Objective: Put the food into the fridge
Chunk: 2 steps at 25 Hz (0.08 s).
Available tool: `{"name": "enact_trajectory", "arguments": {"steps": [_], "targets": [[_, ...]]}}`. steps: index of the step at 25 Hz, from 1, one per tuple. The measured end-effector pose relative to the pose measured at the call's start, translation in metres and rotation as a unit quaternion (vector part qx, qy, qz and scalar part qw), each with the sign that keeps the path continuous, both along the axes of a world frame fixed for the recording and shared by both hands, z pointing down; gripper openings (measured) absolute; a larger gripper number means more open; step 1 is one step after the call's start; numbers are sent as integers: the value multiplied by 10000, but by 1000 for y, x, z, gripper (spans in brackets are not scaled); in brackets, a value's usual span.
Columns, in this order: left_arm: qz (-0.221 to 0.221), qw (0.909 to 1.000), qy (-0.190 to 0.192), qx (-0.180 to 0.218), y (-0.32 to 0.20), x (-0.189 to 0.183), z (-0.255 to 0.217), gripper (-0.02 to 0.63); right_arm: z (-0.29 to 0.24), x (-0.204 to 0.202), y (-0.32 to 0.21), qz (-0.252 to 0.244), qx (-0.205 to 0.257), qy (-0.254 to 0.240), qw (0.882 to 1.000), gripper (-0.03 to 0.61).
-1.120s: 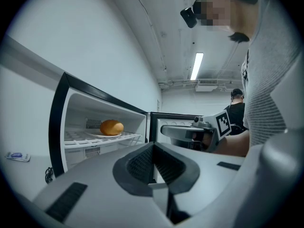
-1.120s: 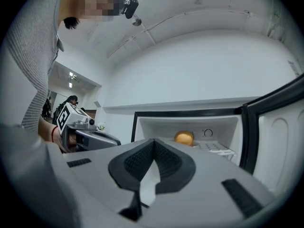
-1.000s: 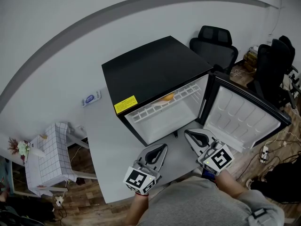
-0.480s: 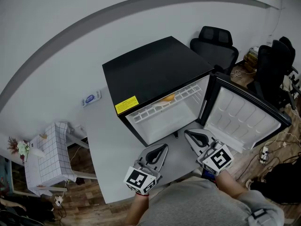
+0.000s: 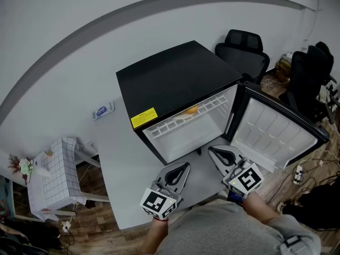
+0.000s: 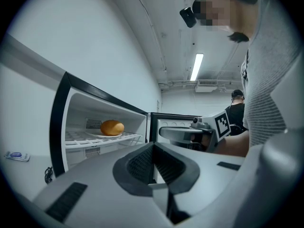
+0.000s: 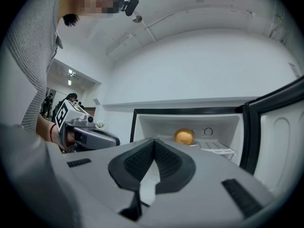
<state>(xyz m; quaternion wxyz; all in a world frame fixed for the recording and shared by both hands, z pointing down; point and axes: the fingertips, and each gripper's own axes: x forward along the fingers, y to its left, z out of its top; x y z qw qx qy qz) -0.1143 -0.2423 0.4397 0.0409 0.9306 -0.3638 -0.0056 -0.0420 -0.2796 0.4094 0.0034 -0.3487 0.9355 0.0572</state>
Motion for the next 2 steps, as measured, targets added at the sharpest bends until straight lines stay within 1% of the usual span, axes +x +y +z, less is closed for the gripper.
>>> {"name": "enact_trajectory", "arguments": {"steps": [2], "targets": [[-6,10000,-3,-8,0,-1,0,11,0,-1,0,0,5,-3,10000,12]]}}
